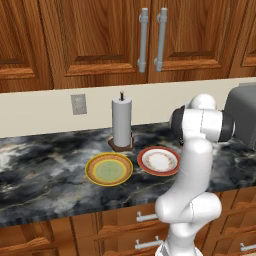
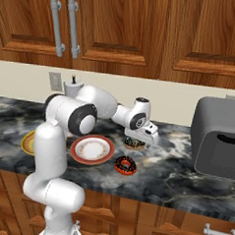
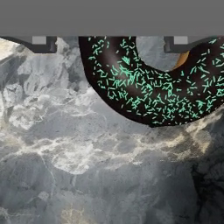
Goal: Place the pastries on the plates.
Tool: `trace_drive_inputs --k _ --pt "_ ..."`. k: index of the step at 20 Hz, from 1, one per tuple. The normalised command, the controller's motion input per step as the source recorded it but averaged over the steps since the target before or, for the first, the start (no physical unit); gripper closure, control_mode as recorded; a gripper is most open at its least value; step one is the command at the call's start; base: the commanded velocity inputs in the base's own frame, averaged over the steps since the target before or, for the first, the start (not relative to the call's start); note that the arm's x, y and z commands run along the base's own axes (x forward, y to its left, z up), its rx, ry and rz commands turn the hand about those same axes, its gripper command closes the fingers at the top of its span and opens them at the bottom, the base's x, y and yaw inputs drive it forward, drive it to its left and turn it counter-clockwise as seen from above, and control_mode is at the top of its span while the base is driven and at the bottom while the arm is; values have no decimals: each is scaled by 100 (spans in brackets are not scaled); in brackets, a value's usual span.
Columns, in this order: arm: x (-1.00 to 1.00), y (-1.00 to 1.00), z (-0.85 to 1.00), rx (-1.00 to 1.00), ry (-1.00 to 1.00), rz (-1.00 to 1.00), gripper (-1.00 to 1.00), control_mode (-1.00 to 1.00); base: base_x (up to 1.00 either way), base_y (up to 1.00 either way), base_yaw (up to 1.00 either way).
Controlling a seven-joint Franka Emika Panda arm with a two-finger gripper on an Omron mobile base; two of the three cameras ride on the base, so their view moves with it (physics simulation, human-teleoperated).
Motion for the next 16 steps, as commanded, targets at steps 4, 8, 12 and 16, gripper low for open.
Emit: trace_drive_inputs --k 4,8,12,16 --pt "20 -4 -3 0 0 0 -100 -100 0 0 0" --pt "3 -5 -19 0 0 0 -100 -100 0 0 0" --pt "0 0 -7 1 0 0 100 -100 0 0 0" --pt "0 0 0 0 -1 0 100 -100 0 0 0"
